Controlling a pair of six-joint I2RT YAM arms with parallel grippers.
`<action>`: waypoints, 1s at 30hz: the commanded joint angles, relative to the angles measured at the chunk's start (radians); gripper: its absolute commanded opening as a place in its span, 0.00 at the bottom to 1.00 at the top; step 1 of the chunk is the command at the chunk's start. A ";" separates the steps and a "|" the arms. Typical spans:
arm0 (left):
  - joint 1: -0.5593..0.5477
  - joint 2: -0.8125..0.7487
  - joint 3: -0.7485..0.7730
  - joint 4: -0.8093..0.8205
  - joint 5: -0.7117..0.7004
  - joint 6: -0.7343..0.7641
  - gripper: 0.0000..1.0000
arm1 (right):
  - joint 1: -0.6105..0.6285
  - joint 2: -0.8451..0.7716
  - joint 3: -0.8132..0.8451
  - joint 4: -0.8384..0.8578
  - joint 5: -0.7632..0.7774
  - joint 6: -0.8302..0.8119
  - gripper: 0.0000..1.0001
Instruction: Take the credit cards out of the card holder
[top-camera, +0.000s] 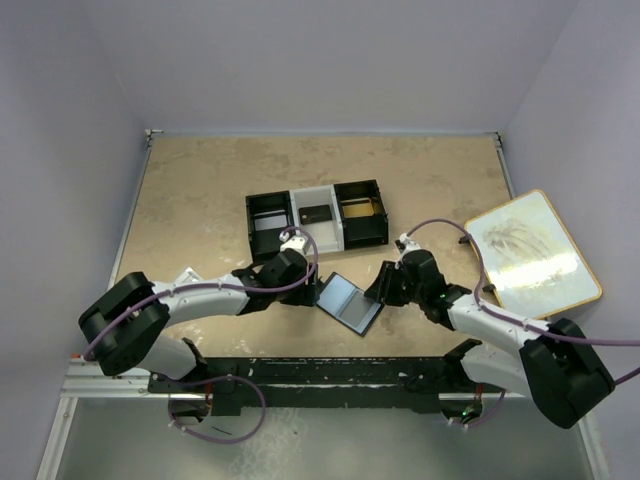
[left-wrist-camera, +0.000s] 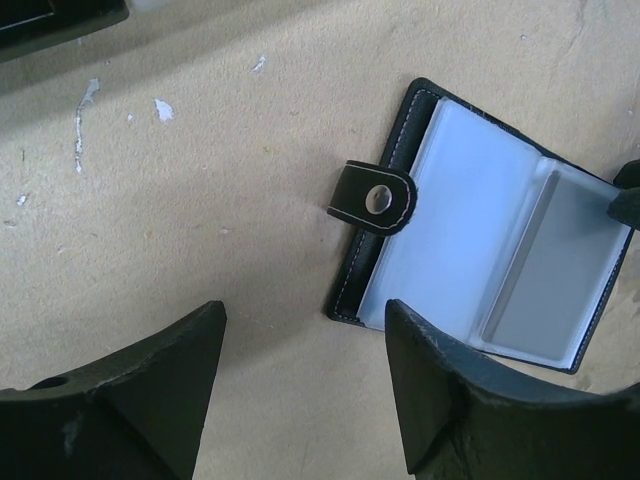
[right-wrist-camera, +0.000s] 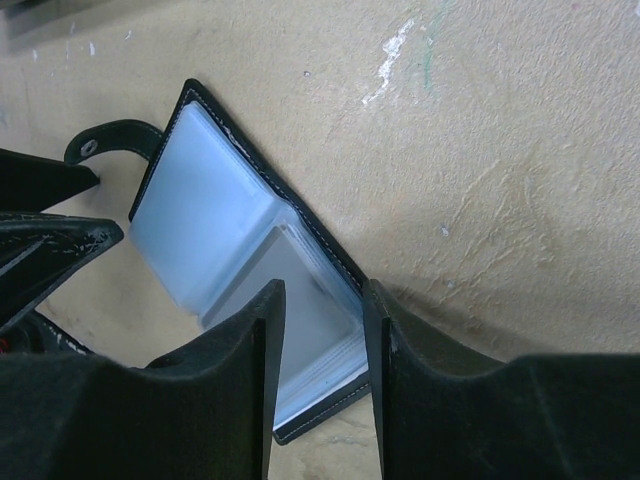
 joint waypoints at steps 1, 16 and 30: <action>-0.012 0.015 0.037 0.006 -0.006 0.018 0.63 | 0.004 -0.006 0.028 0.046 -0.036 -0.017 0.40; -0.050 0.114 0.080 -0.041 -0.080 0.022 0.61 | 0.004 -0.009 0.025 0.078 -0.109 -0.027 0.39; -0.076 0.125 0.088 -0.087 -0.130 0.025 0.54 | 0.004 -0.029 0.056 -0.053 0.023 -0.030 0.40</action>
